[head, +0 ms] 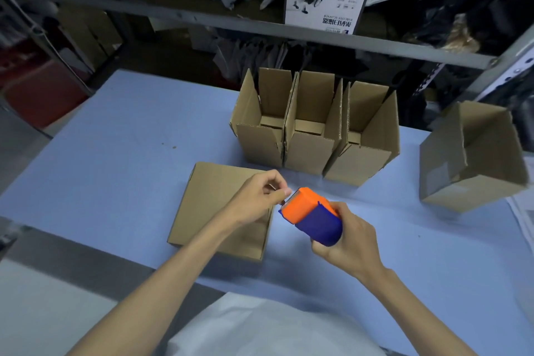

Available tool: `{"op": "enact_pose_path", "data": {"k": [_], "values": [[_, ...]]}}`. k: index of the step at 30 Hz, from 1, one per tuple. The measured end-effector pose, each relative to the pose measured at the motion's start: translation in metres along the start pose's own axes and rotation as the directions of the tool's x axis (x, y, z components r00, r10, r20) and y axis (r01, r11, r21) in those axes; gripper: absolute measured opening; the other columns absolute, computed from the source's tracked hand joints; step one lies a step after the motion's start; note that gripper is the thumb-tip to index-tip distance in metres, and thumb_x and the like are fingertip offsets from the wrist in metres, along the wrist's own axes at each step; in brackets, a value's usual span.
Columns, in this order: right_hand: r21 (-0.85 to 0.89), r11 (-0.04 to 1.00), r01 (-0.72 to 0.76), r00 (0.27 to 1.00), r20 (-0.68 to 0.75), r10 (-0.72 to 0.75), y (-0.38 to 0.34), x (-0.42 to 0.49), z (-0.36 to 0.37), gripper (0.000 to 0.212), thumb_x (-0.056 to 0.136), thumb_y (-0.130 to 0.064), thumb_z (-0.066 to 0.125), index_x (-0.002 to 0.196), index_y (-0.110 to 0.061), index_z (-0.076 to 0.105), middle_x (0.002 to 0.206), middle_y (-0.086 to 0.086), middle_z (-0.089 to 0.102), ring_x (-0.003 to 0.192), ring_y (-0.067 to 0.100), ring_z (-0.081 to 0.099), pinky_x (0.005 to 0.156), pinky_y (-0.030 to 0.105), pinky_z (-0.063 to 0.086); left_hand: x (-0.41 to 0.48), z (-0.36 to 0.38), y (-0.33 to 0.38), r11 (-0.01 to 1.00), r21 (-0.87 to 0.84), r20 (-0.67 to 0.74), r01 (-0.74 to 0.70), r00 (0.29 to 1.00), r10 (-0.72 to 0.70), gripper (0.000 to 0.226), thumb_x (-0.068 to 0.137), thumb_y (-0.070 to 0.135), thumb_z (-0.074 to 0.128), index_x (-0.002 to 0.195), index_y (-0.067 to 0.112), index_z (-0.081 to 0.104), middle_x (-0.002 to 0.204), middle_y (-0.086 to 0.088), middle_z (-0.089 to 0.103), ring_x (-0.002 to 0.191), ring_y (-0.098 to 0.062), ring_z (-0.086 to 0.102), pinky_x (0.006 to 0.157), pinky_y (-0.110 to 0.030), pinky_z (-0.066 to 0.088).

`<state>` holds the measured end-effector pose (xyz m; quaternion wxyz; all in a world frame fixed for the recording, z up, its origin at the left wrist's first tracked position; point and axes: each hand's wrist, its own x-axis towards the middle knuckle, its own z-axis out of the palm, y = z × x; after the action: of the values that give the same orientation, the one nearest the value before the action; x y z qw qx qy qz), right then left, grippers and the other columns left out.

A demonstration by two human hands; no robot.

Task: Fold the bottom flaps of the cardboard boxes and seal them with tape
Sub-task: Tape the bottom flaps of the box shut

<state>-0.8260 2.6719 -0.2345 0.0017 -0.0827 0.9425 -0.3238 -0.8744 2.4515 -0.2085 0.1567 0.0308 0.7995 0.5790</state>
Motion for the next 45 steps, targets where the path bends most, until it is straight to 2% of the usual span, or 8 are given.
{"op": "enact_pose_path", "data": {"k": [5, 9, 13, 20, 27, 31, 39, 45], "values": [[0.036, 0.998, 0.042, 0.999, 0.023, -0.042, 0.004, 0.005, 0.0, 0.06, 0.052, -0.032, 0.078, 0.106, -0.029, 0.052, 0.08, -0.019, 0.061, 0.064, 0.006, 0.057, 0.053, 0.012, 0.041, 0.0, 0.003, -0.001, 0.998, -0.038, -0.06, 0.057, 0.996, -0.059, 0.009, 0.09, 0.006, 0.061, 0.082, 0.006, 0.058, 0.078, -0.004, 0.062, 0.07, -0.018, 0.06, 0.08, -0.044, 0.054], [0.002, 0.999, 0.047, 0.998, 0.045, -0.047, 0.004, 0.006, 0.005, 0.059, 0.052, -0.039, 0.074, 0.105, -0.033, 0.05, 0.078, -0.022, 0.058, 0.065, 0.003, 0.057, 0.053, 0.007, 0.035, -0.002, 0.003, -0.006, 0.987, -0.044, -0.083, 0.158, 0.983, -0.161, 0.014, 0.089, 0.013, 0.065, 0.078, 0.009, 0.057, 0.071, -0.004, 0.063, 0.063, -0.014, 0.062, 0.073, -0.034, 0.052], [-0.012, 0.997, 0.075, 0.992, 0.102, -0.074, 0.004, 0.007, 0.009, 0.072, 0.051, -0.05, 0.086, 0.109, -0.029, 0.049, 0.087, -0.026, 0.053, 0.068, -0.005, 0.052, 0.055, 0.001, 0.031, -0.005, 0.006, -0.015, 0.959, -0.103, -0.112, 0.263, 0.955, -0.274, 0.014, 0.088, 0.015, 0.068, 0.079, 0.01, 0.058, 0.068, -0.007, 0.065, 0.062, -0.014, 0.061, 0.07, -0.032, 0.054], [0.003, 0.994, 0.106, 0.988, 0.112, -0.105, 0.006, 0.015, 0.005, 0.06, 0.058, -0.051, 0.085, 0.105, -0.029, 0.056, 0.092, -0.018, 0.066, 0.071, -0.002, 0.056, 0.06, 0.003, 0.038, -0.006, 0.006, -0.019, 0.909, -0.139, -0.18, 0.394, 0.892, -0.414, 0.014, 0.085, 0.018, 0.073, 0.085, 0.01, 0.061, 0.082, -0.009, 0.072, 0.072, -0.016, 0.067, 0.066, -0.024, 0.053], [0.017, 0.991, 0.136, 0.978, 0.157, -0.137, -0.004, 0.028, 0.007, 0.056, 0.056, -0.054, 0.084, 0.098, -0.026, 0.06, 0.084, -0.015, 0.064, 0.067, 0.009, 0.058, 0.058, 0.018, 0.046, -0.006, 0.007, -0.019, 0.893, 0.026, -0.312, 0.45, 0.852, -0.421, 0.013, 0.086, 0.005, 0.059, 0.076, 0.011, 0.065, 0.076, -0.003, 0.067, 0.065, -0.013, 0.06, 0.063, -0.023, 0.05], [0.016, 0.987, 0.16, 0.972, 0.171, -0.161, -0.009, 0.034, 0.006, 0.047, 0.059, -0.054, 0.082, 0.09, -0.026, 0.06, 0.076, -0.012, 0.063, 0.063, 0.014, 0.057, 0.055, 0.025, 0.048, -0.008, 0.007, -0.022, 0.89, 0.055, -0.394, 0.453, 0.828, -0.398, 0.016, 0.084, 0.009, 0.067, 0.07, 0.016, 0.064, 0.078, 0.0, 0.067, 0.069, -0.014, 0.058, 0.059, -0.021, 0.041], [-0.077, 0.989, 0.13, 0.972, 0.208, -0.111, 0.019, 0.015, -0.019, 0.044, 0.052, -0.059, 0.076, 0.082, -0.032, 0.057, 0.065, -0.018, 0.056, 0.055, 0.008, 0.051, 0.05, 0.016, 0.034, -0.018, -0.023, -0.038, 0.882, 0.112, -0.468, 0.458, 0.807, -0.36, 0.02, 0.081, 0.014, 0.07, 0.064, 0.021, 0.061, 0.068, 0.004, 0.066, 0.069, -0.014, 0.062, 0.06, -0.022, 0.045], [-0.096, 0.988, 0.122, 0.953, 0.288, -0.09, 0.018, 0.013, -0.012, 0.059, 0.052, -0.071, 0.075, 0.096, -0.034, 0.06, 0.075, -0.023, 0.058, 0.061, 0.001, 0.051, 0.056, 0.009, 0.032, -0.028, -0.013, -0.048, 0.874, 0.101, -0.467, 0.476, 0.798, -0.381, 0.018, 0.083, 0.027, 0.071, 0.07, 0.023, 0.059, 0.063, 0.009, 0.059, 0.069, -0.014, 0.06, 0.056, -0.022, 0.041]]}}
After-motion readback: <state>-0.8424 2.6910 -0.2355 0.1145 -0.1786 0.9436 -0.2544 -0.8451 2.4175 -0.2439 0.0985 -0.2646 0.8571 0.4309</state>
